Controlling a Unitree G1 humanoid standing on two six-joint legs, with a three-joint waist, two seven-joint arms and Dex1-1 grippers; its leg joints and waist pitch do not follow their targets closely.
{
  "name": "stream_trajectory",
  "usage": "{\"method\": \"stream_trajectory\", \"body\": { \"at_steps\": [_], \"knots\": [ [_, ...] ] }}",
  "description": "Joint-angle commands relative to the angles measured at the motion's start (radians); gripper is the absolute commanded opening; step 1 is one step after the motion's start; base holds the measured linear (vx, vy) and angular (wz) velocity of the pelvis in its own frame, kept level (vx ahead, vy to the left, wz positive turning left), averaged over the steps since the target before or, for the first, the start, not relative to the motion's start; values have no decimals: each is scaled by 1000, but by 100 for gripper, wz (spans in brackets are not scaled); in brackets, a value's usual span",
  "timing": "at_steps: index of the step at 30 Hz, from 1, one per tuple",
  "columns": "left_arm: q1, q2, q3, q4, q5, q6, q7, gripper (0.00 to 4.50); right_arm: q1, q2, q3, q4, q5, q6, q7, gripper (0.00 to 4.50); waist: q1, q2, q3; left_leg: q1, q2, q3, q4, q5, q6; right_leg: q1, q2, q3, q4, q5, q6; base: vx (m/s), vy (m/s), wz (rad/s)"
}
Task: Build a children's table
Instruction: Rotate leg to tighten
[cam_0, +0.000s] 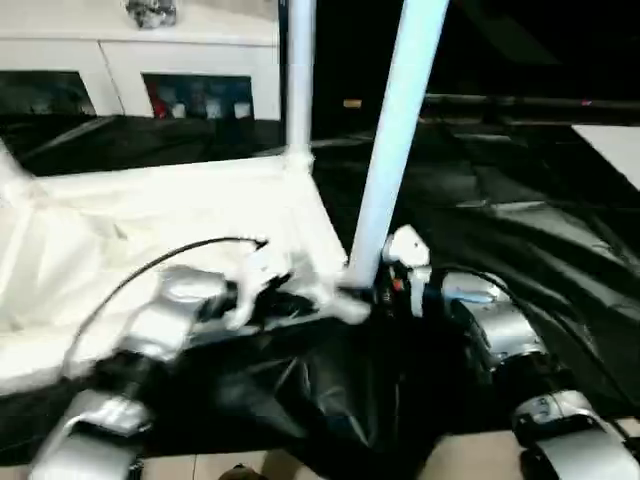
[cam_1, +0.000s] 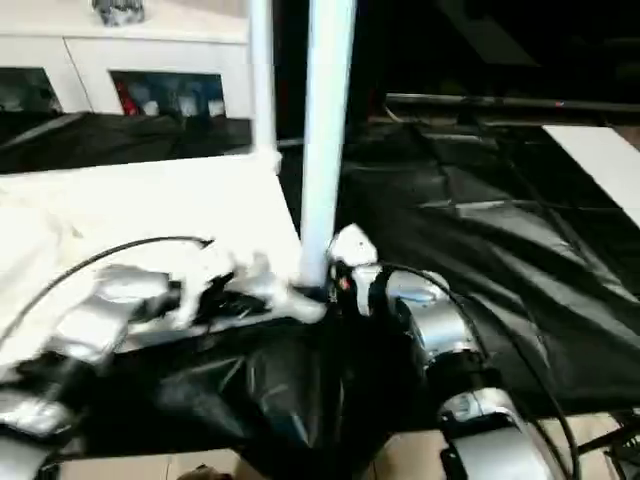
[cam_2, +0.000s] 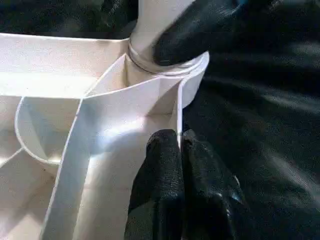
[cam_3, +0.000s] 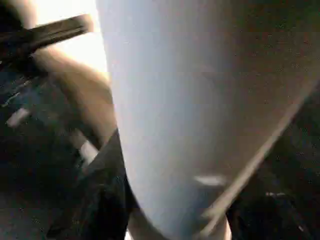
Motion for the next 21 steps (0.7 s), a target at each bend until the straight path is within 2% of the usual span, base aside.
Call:
{"method": "stream_trajectory", "body": {
  "at_steps": [1,2,3,4,5,6,7,8,10,14,17,18,21],
  "knots": [
    [-57,-94,43,41,-9,7,223,0,12,100,75,68,-41,47,-83,199,-9,-5,-36,42,61,-47,-72,-418,-58,-1,-105,48,-122,-538,-130,-61,11,-2],
    [-70,-113,44,57,-4,9,256,0,-3,125,56,90,-34,65,-145,199,-13,-5,-36,39,60,-50,-75,-421,-55,-1,-107,49,-124,-565,-115,-53,18,-4],
    [-81,-131,39,72,9,4,283,0,-17,149,43,111,-36,80,-205,199,-17,-6,-39,32,60,-54,-80,-416,-55,3,-104,45,-121,-552,-106,0,0,0],
    [-87,-140,37,80,15,1,295,0,-24,160,38,120,-39,87,-233,199,-19,2,-39,32,61,-54,-83,-419,-55,2,-103,44,-120,-539,-105,0,0,0],
    [-93,-153,27,88,25,-4,297,0,-36,178,34,136,-43,80,-267,199,-20,3,-41,31,61,-54,-84,-421,-55,3,-102,43,-120,-520,-104,0,0,0],
    [-95,-159,22,91,30,-8,296,0,-42,188,33,144,-46,74,-283,199,-23,1,-44,27,62,-53,-85,-409,-52,5,-103,43,-116,-473,-113,0,0,0],
    [-97,-163,18,94,33,-12,293,0,-50,199,30,153,-48,56,-295,199,-22,3,-46,22,63,-53,-90,-386,-44,12,-102,41,-112,-420,-120,0,0,0],
    [-96,-162,17,93,31,-13,285,0,-53,205,20,155,-34,54,-279,199,-22,4,-46,21,63,-52,-90,-380,-41,11,-101,41,-112,-400,-123,0,0,0],
    [-95,-157,16,95,32,-19,273,0,-57,212,4,156,-15,55,-261,253,-20,2,-44,29,61,-45,-86,-396,-32,4,-101,45,-115,-380,-136,0,0,0],
    [-87,-132,18,90,31,-35,238,0,-54,201,-4,134,5,61,-206,287,-18,2,-44,27,62,-46,-86,-393,-22,7,-105,46,-117,-399,-134,0,0,0],
    [-69,-93,18,70,20,-56,169,0,-41,163,4,93,27,56,-111,305,-16,2,-46,25,62,-44,-86,-371,-15,9,-103,47,-114,-371,-136,0,0,0],
    [-64,-84,16,62,17,-59,152,0,-37,152,5,82,33,59,-87,328,-15,1,-48,21,63,-43,-85,-345,-4,12,-101,47,-110,-327,-143,0,0,0],
    [-41,-42,12,29,-1,-73,70,0,-16,93,29,28,35,54,24,344,-12,2,-51,19,64,-37,-80,-306,14,14,-99,47,-102,-260,-169,0,0,0]
  ]
}}
